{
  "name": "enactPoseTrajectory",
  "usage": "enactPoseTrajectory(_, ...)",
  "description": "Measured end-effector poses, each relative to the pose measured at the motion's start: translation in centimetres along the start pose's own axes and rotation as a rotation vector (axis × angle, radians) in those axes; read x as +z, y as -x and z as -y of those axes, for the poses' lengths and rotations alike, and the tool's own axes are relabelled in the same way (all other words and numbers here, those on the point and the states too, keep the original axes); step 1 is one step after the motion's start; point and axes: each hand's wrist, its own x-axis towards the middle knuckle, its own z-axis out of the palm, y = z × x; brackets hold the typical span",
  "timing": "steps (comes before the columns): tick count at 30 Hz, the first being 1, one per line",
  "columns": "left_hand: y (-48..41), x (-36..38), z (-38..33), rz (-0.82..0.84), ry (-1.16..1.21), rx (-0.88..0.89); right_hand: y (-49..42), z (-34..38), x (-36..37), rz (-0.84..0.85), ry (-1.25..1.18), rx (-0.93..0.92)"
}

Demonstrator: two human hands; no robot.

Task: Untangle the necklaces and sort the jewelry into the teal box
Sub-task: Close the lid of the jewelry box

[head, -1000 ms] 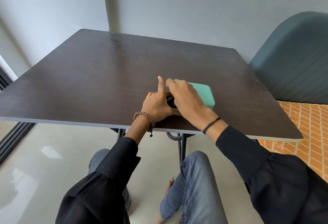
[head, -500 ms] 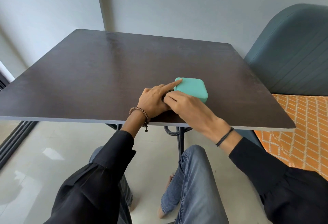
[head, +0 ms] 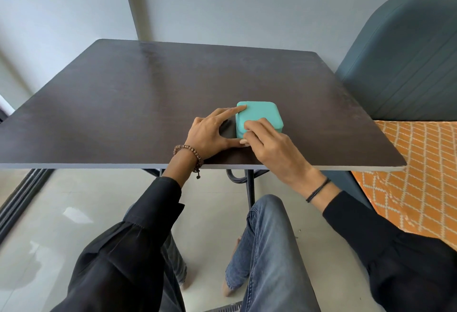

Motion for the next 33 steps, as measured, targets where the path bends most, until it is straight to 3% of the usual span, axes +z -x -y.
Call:
enactPoseTrajectory(3, 0.0, -0.1, 0.0, -0.001, 0.000, -0.009, 0.2, 0.0, 0.2, -0.111, 0.047, 0.102)
enactPoseTrajectory(7, -0.1, -0.1, 0.2, -0.007, -0.007, -0.008, 1.2, 0.9, 0.7, -0.110, -0.138, 0.228)
enactPoseTrajectory(13, -0.2, 0.2, 0.4, -0.014, 0.020, 0.006, 0.8, 2.5, -0.1, -0.170, -0.583, 0.686)
enactPoseTrajectory(19, -0.2, 0.2, 0.3, -0.013, 0.029, -0.018, 2.5, 0.8, -1.9, -0.151, -0.832, 1.038)
enactPoseTrajectory(24, -0.3, 0.1, 0.3, -0.015, 0.031, -0.034, 4.7, -3.1, -2.9, -0.113, -0.899, 1.122)
enactPoseTrajectory(33, -0.3, 0.1, 0.3, -0.009, 0.074, -0.024, 3.7, -6.5, 0.5, -0.032, -0.838, 1.053)
